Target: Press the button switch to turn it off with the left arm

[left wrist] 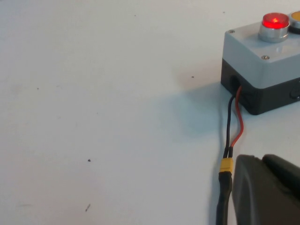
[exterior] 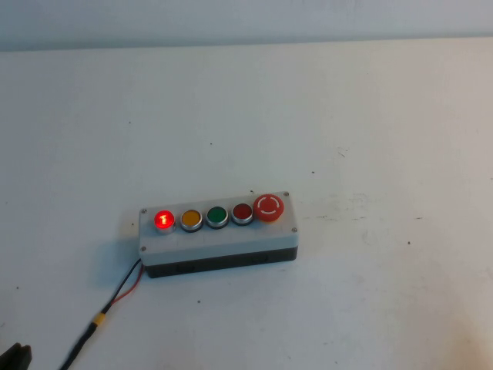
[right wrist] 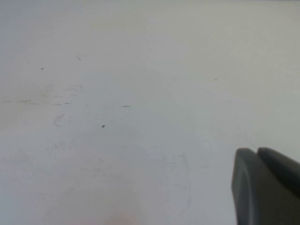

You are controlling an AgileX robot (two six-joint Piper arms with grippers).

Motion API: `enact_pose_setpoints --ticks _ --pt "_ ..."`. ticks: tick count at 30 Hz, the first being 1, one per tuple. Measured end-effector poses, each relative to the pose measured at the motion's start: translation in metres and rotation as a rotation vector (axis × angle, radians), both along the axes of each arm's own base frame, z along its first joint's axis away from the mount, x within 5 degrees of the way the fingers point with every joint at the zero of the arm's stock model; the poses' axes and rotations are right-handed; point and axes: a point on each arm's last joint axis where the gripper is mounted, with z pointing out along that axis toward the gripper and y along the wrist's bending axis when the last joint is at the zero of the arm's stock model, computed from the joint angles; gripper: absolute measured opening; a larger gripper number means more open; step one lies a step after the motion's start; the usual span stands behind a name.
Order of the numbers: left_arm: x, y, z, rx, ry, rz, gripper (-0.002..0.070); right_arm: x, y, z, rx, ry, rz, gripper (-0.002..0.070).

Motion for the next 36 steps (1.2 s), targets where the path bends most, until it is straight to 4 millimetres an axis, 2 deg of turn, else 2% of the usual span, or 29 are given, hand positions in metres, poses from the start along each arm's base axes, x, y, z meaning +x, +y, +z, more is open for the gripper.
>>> enact_pose_setpoints --ticks 4,7,15,20,23,26,29,31,36 --pt "0.000 0.000 0.001 -0.017 -0.003 0.005 -0.0002 0.000 0.000 0.000 0.000 0.000 0.000 -0.0016" --pt "0.001 -0.001 0.003 -0.094 -0.019 0.023 -0.0002 0.000 0.000 0.000 0.000 0.000 0.000 -0.0016" --pt "0.004 -0.003 0.021 -0.577 -0.101 0.085 -0.0002 0.000 0.000 0.000 0.000 0.000 0.000 -0.0016" --pt "0.004 -0.002 0.027 -0.630 -0.156 0.086 -0.0002 0.000 0.000 0.000 0.000 0.000 0.000 -0.0016" --pt "0.003 -0.003 0.033 -0.680 -0.128 0.087 -0.0002 0.000 0.000 0.000 0.000 0.000 0.000 -0.0016" --pt "0.003 -0.006 0.058 -0.636 -0.030 0.083 -0.0002 0.000 0.000 0.000 0.000 0.000 0.000 -0.0016" --pt "0.009 -0.009 0.091 -0.532 0.113 0.098 -0.0002 0.000 0.000 0.000 0.000 0.000 0.000 -0.0016" --pt "0.018 -0.011 0.109 -0.445 0.239 0.114 -0.0002 0.000 0.000 0.000 0.000 0.000 0.000 -0.0016" --pt "0.053 -0.019 0.138 -0.198 0.511 0.076 -0.0002 0.000 0.000 0.000 0.000 0.000 0.000 -0.0016"
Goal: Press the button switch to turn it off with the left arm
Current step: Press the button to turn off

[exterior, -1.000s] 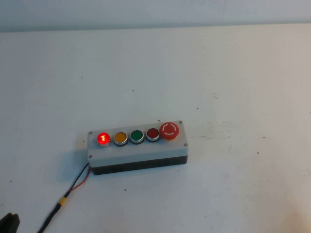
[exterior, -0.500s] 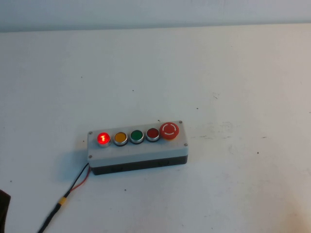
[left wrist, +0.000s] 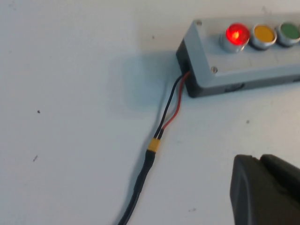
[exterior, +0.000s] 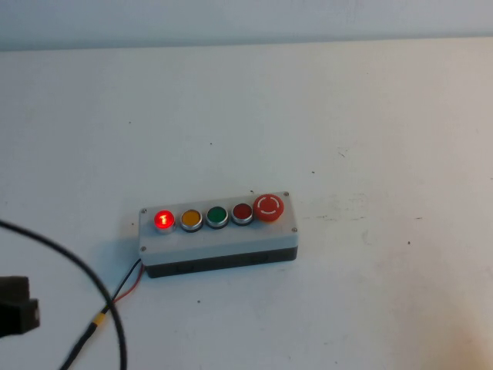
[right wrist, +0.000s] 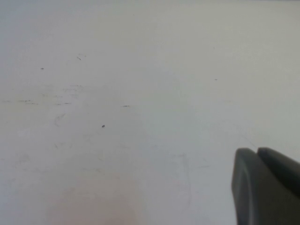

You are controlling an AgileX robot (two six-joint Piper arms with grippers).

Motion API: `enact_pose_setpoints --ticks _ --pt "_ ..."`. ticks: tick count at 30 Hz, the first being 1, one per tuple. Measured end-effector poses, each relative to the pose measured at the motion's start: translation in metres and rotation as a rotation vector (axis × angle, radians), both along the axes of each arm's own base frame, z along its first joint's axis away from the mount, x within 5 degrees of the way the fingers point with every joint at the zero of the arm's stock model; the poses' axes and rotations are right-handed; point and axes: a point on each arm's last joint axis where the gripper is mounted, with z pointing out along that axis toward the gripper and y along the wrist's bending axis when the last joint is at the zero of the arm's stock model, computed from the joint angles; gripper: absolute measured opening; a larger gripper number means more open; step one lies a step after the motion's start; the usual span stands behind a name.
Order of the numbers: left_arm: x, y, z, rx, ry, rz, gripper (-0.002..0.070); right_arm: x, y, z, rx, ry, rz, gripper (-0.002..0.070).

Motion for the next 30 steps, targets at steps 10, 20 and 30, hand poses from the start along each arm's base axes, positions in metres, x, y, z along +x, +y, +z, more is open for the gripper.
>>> enact_pose_setpoints --ticks 10,20,30 --pt "0.106 -0.031 0.008 0.158 0.330 -0.229 -0.0002 0.000 0.000 0.000 0.000 0.000 0.000 -0.0016" --pt "0.177 -0.093 -0.002 0.238 0.434 -0.404 -0.0002 0.000 0.000 0.000 0.000 0.000 0.000 -0.0016" --pt "0.230 -0.112 -0.027 0.281 0.510 -0.412 -0.0002 0.000 0.000 0.000 0.000 0.000 0.000 -0.0016"
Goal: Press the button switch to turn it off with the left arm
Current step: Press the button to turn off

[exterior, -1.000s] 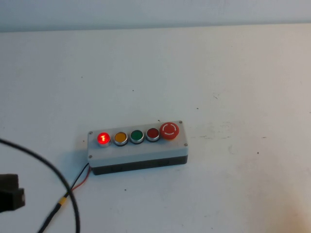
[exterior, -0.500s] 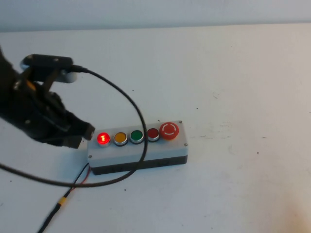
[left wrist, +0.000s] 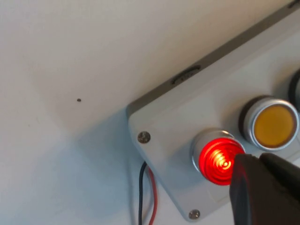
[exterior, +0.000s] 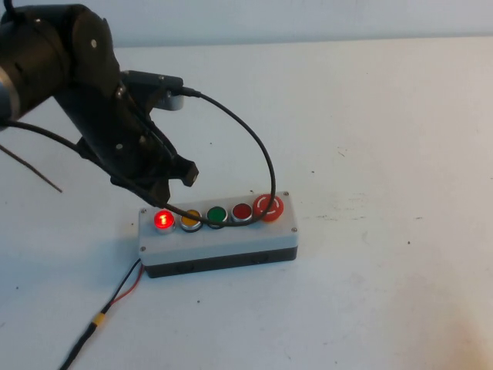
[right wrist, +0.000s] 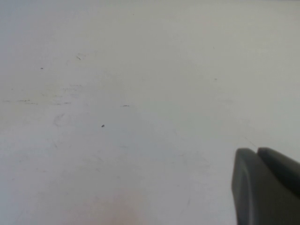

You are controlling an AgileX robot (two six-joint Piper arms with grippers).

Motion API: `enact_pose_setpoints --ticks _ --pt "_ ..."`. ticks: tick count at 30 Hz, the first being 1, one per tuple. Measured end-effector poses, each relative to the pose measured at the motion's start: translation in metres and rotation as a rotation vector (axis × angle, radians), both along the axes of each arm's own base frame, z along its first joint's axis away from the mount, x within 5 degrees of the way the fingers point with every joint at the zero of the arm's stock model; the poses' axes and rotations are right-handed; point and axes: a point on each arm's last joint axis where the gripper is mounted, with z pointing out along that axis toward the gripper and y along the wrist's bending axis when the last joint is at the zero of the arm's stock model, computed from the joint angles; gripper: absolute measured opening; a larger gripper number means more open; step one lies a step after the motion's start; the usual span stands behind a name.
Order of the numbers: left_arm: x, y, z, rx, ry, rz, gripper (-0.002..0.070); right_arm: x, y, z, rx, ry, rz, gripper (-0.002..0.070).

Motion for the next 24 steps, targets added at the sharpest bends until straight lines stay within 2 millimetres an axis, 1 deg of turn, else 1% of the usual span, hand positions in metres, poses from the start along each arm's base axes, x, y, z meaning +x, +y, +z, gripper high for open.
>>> enact_pose_setpoints --ticks 6,9,17,24 --pt "0.009 -0.002 -0.021 0.034 0.055 -0.003 -0.0002 0.000 0.000 0.000 0.000 0.000 0.000 -0.0016" --pt "0.011 -0.003 -0.026 0.042 0.068 -0.004 -0.0002 0.000 0.000 0.000 0.000 0.000 0.000 -0.0016" --pt "0.012 -0.003 -0.026 0.042 0.065 -0.002 -0.0002 0.000 0.000 0.000 0.000 0.000 0.000 -0.0016" --pt "0.013 -0.004 -0.029 0.050 0.079 -0.004 -0.0002 0.000 0.000 0.000 0.000 0.000 0.000 -0.0016"
